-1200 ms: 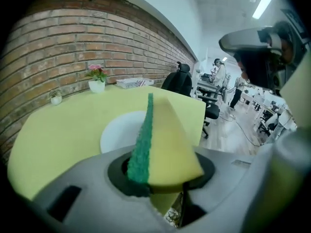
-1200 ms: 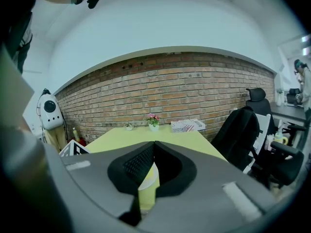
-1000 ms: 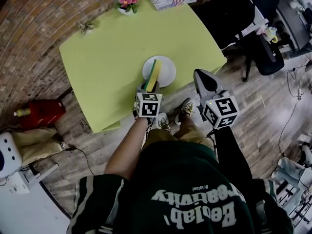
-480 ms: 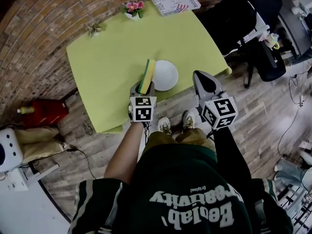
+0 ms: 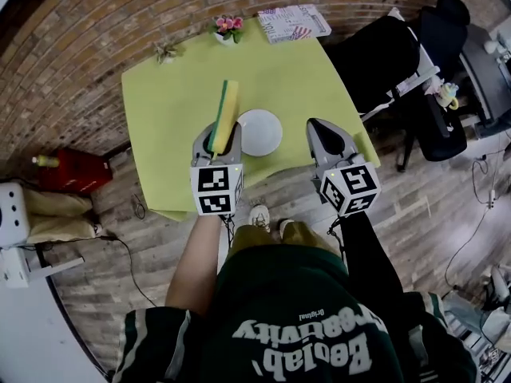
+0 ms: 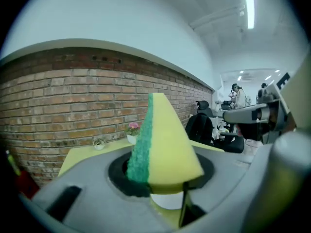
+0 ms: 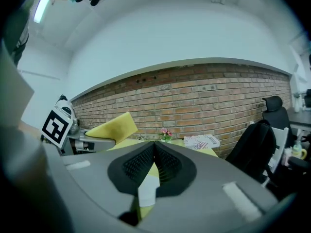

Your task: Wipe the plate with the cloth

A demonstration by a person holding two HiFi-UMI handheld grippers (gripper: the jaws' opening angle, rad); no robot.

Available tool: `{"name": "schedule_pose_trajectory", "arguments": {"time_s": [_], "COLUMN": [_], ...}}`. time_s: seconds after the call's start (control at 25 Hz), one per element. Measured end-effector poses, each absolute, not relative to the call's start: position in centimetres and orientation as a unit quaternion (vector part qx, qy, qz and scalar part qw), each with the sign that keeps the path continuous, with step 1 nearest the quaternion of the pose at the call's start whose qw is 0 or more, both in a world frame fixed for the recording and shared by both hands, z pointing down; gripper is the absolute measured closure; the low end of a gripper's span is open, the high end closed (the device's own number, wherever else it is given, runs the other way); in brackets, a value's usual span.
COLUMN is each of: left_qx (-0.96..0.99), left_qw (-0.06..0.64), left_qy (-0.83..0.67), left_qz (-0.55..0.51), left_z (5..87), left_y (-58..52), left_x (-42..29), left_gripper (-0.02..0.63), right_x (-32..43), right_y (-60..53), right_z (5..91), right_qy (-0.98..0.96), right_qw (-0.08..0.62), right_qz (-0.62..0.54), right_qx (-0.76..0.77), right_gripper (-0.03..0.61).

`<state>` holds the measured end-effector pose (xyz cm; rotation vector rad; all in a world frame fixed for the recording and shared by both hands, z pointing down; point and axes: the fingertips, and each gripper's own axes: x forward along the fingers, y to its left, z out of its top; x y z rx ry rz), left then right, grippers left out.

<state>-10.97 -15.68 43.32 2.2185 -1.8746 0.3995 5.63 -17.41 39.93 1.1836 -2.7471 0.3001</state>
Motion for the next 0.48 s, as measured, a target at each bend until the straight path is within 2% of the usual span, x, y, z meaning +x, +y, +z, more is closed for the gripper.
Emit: {"name": "schedule_pose_trajectory", "arguments": {"time_s": [0.24,0.48], "left_qx": [0.73,0.705], "left_qw": [0.056,0.018], "left_qy": [-0.673,-0.701], "left_qz": [0.105,0.102], "left_z": [36.3,32.9], "left_y": [-12.8,-8.8], "left_x": [-9.2,-7.0], "left_gripper": [0.486,0.488], "right_x": [7.1,9.4], "right_y": [-16.5,-14.4], "right_z": [35.9,34.3], "right_qy": [-0.932,-0.941], "right_qw": [0.033,0.021], "right_qz": [0.062,0.041], "right_qx": [0.356,0.335], "right_gripper": [0.565,0.565]}}
